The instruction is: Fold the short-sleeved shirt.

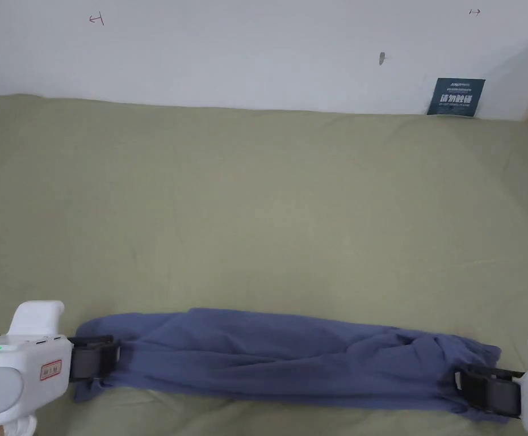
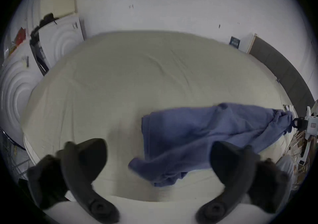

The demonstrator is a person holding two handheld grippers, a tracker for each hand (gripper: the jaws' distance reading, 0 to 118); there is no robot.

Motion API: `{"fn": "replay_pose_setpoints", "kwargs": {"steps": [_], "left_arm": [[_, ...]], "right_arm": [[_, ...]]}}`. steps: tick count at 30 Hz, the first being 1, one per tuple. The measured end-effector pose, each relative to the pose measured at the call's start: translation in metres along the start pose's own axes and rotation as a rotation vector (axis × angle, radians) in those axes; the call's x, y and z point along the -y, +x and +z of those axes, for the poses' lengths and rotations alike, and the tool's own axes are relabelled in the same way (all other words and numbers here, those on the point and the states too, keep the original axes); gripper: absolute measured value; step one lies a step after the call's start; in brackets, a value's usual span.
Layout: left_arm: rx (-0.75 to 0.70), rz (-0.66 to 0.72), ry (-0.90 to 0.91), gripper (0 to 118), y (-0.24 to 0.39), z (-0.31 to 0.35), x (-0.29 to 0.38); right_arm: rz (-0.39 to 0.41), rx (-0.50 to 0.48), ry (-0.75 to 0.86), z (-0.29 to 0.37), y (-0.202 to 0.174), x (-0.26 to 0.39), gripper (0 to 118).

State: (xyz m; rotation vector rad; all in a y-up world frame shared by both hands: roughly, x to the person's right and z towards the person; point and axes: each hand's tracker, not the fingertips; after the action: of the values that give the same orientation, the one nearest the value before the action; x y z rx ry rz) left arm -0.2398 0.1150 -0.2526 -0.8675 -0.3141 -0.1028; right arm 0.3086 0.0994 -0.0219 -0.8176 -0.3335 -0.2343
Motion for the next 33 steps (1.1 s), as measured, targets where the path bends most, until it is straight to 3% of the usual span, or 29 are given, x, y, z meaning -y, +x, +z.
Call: {"fn": "replay_pose_setpoints", "kwargs": {"steps": [1,2,5,6,7,8,9,10,12,14,15,23,28,30,33], "left_arm": [[-0.003,0.004,0.059,114,0.001,0.008,-0.003],[-0.006,-0.001,0.056,111,0.004,0.012,-0.007],[-0.004,0.003,0.120,108,0.015,0.025,-0.015],[-0.010,-0.004,0.145,101,0.020,0.030,-0.016],[-0.016,-0.013,0.169,84,0.025,0.033,-0.018],[-0.037,-0.023,0.211,44,0.032,0.037,-0.019],[-0.048,-0.032,0.237,5,0.038,0.039,-0.020],[-0.042,-0.026,0.248,0,0.044,0.040,-0.021],[-0.032,-0.027,0.328,0,0.057,0.047,-0.021],[-0.073,-0.059,0.404,0,0.066,0.049,-0.020],[-0.084,-0.070,0.430,0,0.070,0.051,-0.020],[-0.028,0.023,0.406,0,0.039,0.043,-0.036],[0.213,0.250,0.149,0,-0.024,0.030,-0.058],[0.396,0.355,-0.010,0,-0.055,0.013,-0.066],[0.503,0.362,-0.180,0,-0.087,-0.015,-0.066]], "right_arm": [[-0.043,0.025,0.175,0.015,0.002,-0.005,112],[-0.037,0.010,0.117,0.022,-0.009,-0.007,108],[-0.038,-0.005,0.195,0.035,-0.025,-0.016,111],[-0.033,-0.008,0.218,0.036,-0.032,-0.026,109],[-0.030,-0.016,0.248,0.039,-0.039,-0.029,101],[-0.022,-0.007,0.296,0.042,-0.049,-0.031,71],[-0.007,-0.006,0.335,0.046,-0.060,-0.032,34],[0.015,-0.004,0.358,0.043,-0.068,-0.035,0],[0.039,0.057,0.471,0.042,-0.092,-0.031,0],[0.049,0.019,0.492,0.043,-0.109,-0.034,0],[0.053,0.050,0.529,0.043,-0.118,-0.033,0],[0.123,0.092,0.613,0.040,-0.158,-0.032,0],[0.141,0.116,0.661,0.041,-0.173,-0.031,0],[0.152,0.114,0.675,0.042,-0.179,-0.030,0],[0.156,0.096,0.679,0.042,-0.189,-0.026,0]]}}
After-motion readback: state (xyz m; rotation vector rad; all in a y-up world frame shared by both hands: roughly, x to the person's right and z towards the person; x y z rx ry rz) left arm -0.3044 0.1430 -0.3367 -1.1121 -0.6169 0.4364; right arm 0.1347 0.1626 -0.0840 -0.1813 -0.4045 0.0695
